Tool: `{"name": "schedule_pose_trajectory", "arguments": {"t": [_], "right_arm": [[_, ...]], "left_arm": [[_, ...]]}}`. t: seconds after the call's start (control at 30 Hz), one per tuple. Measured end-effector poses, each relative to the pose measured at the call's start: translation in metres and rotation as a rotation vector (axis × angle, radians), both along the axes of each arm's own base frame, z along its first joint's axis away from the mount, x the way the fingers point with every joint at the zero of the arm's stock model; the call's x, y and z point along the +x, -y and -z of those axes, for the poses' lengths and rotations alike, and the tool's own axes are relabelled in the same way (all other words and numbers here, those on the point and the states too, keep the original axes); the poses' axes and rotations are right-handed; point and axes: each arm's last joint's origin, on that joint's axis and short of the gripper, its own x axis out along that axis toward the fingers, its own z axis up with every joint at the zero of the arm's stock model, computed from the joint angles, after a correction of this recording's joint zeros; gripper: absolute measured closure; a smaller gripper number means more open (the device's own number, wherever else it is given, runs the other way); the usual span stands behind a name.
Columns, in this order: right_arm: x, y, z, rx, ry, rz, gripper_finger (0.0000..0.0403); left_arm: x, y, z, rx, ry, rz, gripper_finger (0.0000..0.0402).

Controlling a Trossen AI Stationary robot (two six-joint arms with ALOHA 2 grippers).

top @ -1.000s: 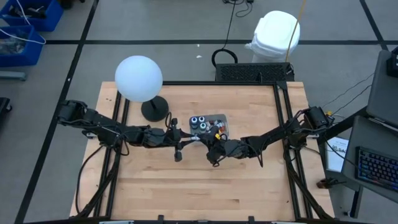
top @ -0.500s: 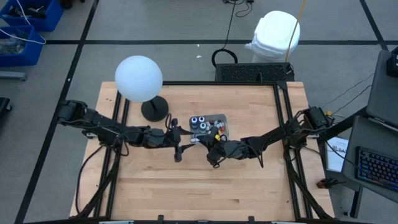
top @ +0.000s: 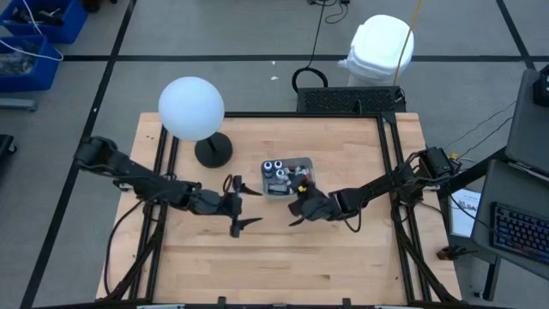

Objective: Pick & Place food coloring
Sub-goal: Put the small purple food coloring bottle into the gray bin

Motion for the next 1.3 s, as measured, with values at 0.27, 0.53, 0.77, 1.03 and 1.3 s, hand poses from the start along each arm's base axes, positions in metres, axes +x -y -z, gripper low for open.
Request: {"name": "schedule_pose_trajectory", "arguments": {"t": [0.27,0.53,0.77,1.03,1.3], "right_arm": [[-0.01,0.005,0.007,-0.27,-0.335,0.035,0.0353],[-0.006,0.01,-0.009,-0.289,-0.448,0.045,0.0353],[-0.006,0.039,-0.102,-0.268,-0.43,0.094,0.0353],[-0.017,0.073,-0.151,-0.152,-0.53,0.109,0.0353],[-0.01,0.08,-0.13,0.472,-0.193,0.064,0.0353]], "left_arm": [[-0.006,0.008,-0.004,0.015,0.006,0.011,0.005],[-0.007,0.008,-0.003,0.021,-0.01,0.009,0.005],[-0.007,0.006,-0.001,0.026,-0.022,-0.005,0.005],[-0.007,0.006,0.0,0.034,-0.034,-0.011,0.005],[-0.007,0.006,0.0,0.031,-0.038,-0.014,0.005]]}}
